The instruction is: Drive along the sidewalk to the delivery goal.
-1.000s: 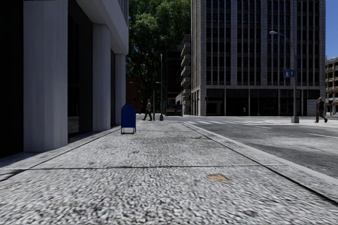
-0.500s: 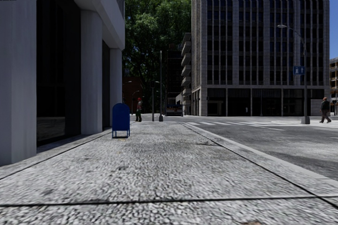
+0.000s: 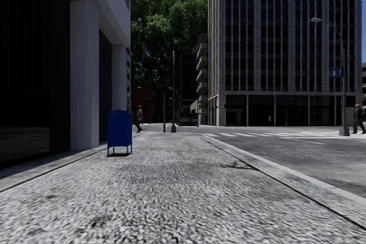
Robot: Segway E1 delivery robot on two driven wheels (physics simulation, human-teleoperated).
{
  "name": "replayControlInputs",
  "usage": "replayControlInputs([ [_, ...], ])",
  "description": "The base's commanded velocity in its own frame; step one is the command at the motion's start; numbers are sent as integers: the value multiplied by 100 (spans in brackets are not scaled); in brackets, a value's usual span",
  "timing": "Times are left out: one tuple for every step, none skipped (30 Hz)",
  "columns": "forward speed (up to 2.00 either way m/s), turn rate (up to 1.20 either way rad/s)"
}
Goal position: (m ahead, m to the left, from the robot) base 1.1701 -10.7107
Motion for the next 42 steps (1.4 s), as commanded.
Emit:
replayControlInputs([
  [200,0],
  [200,0],
  [200,0],
  [200,0],
  [200,0],
  [200,0],
  [200,0],
  [200,0],
  [200,0],
  [200,0],
  [200,0],
  [200,0],
  [200,0],
  [200,0],
  [200,0],
  [200,0],
  [200,0],
  [200,0],
  [200,0],
  [200,0],
  [200,0],
  [200,0],
  [200,0],
  [200,0],
  [200,0],
  [200,0],
  [200,0],
  [200,0],
  [200,0],
  [200,0],
  [200,0],
  [200,0],
  [200,0],
  [200,0],
  [200,0],
  [200,0],
  [200,0],
  [200,0],
  [200,0],
  [200,0],
  [200,0],
  [200,0],
])
